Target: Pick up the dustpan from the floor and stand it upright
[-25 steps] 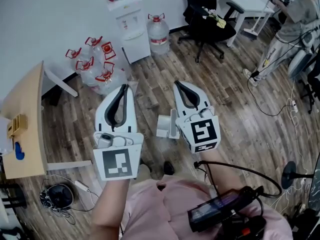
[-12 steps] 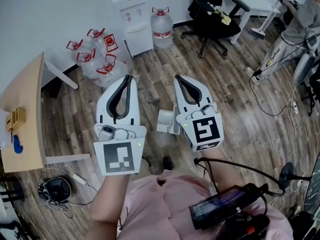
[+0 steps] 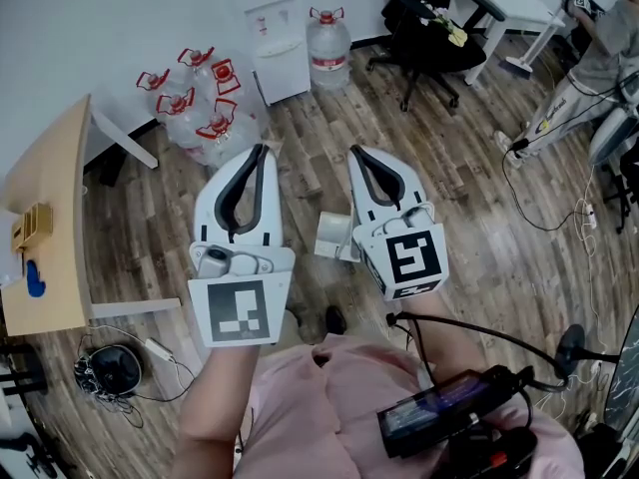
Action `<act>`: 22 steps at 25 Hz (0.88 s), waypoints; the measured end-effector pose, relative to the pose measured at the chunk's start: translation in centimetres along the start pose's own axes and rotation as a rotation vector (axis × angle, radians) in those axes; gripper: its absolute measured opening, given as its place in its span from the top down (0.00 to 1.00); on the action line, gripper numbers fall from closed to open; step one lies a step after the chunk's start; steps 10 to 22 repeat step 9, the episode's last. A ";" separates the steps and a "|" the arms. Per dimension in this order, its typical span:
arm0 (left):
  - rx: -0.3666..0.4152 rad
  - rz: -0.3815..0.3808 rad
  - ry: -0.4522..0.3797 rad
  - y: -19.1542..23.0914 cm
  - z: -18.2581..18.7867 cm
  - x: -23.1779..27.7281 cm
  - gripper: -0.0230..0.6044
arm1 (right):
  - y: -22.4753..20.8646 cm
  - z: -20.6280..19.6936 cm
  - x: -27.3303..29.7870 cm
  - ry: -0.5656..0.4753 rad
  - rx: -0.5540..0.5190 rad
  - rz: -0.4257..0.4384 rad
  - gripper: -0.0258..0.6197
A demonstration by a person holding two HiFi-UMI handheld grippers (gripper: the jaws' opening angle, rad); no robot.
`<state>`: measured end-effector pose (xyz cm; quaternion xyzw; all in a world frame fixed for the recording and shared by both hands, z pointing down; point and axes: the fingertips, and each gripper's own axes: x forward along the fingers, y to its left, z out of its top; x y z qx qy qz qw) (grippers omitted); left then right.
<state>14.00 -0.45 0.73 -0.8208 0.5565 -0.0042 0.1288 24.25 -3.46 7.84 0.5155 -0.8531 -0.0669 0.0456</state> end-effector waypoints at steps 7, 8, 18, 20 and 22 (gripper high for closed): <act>-0.001 -0.004 0.003 0.3 0.1 -0.3 0.94 | 0.4 0.2 0.1 0.004 0.001 -0.001 0.96; 0.000 -0.005 0.003 0.3 0.1 -0.2 0.94 | 0.4 0.2 0.2 0.003 0.002 -0.001 0.96; 0.001 -0.005 0.002 0.3 0.2 -0.2 0.94 | 0.4 0.3 0.2 0.002 0.002 -0.001 0.96; 0.001 -0.005 0.002 0.3 0.2 -0.2 0.94 | 0.4 0.3 0.2 0.002 0.002 -0.001 0.96; 0.001 -0.005 0.002 0.3 0.2 -0.2 0.94 | 0.4 0.3 0.2 0.002 0.002 -0.001 0.96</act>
